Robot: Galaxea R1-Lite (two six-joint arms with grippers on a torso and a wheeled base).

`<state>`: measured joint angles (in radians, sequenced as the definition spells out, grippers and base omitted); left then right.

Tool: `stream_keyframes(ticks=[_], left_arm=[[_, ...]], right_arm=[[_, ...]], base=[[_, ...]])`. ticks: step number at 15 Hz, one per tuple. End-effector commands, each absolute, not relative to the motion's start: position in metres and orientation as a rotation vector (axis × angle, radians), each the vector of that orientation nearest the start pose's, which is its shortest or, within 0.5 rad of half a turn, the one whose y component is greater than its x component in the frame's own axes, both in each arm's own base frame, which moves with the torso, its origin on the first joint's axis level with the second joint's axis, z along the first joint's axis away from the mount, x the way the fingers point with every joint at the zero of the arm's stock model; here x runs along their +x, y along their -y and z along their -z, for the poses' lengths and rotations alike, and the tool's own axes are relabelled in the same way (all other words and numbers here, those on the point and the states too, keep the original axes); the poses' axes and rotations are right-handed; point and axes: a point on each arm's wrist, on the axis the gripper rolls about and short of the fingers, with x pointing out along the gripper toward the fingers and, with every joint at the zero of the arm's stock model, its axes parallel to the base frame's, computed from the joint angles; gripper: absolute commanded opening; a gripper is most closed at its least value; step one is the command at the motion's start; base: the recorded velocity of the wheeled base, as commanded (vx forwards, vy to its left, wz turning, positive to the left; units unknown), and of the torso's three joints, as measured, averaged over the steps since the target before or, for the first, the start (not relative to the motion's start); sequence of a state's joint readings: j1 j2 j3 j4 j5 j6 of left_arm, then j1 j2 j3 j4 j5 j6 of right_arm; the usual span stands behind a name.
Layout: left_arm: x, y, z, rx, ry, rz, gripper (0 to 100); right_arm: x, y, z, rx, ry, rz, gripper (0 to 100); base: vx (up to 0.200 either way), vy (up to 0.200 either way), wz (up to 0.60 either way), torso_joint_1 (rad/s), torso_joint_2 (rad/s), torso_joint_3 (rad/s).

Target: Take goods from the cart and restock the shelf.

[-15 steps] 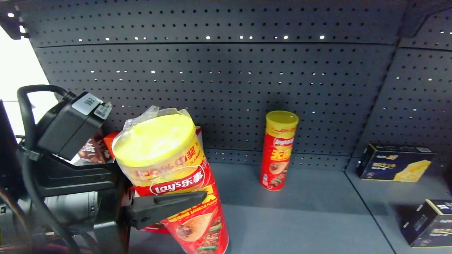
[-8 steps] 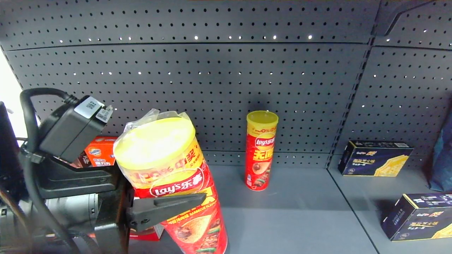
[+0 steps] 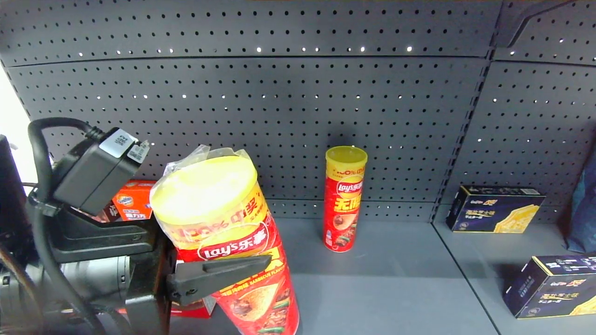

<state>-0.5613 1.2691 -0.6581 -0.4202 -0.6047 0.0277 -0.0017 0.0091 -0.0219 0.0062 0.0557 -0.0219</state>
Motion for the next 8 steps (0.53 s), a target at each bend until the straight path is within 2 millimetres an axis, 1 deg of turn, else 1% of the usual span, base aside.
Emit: stream_keyframes(ticks=[1,2,3,4,5,7,8], left_arm=[[0.158,0.115,-0.229,0.02,-0.189,1.166,0],[0.159,0.116,-0.222,0.024,-0.215,1.166,0],[0.16,0.116,-0.222,0.026,-0.215,1.165,0],[0.159,0.116,-0.22,0.043,-0.214,1.165,0],[0.159,0.115,-0.218,0.045,-0.222,1.161,0],[0.157,0.113,-0.207,0.056,-0.252,1.16,0],[0.156,0.113,-0.205,0.066,-0.253,1.16,0]], right_arm=[[-0.005,-0.002,-0.191,-0.039,0.009,-0.095,100],[0.008,-0.002,-0.205,-0.038,-0.004,-0.118,100],[0.008,-0.003,-0.204,-0.039,-0.008,-0.128,100],[0.009,-0.004,-0.201,-0.032,-0.018,-0.224,100],[0.018,-0.006,-0.203,-0.03,-0.053,-0.302,100],[0.034,-0.012,-0.203,-0.048,-0.122,-0.415,100],[0.046,-0.017,-0.205,-0.069,-0.149,-0.478,100]], base=[[0.0,0.0,0.0,0.0,0.0,0.0],[0.0,0.0,0.0,0.0,0.0,0.0],[0.0,0.0,0.0,0.0,0.0,0.0],[0.0,0.0,0.0,0.0,0.0,0.0],[0.0,0.0,0.0,0.0,0.0,0.0],[0.0,0.0,0.0,0.0,0.0,0.0],[0.0,0.0,0.0,0.0,0.0,0.0]])
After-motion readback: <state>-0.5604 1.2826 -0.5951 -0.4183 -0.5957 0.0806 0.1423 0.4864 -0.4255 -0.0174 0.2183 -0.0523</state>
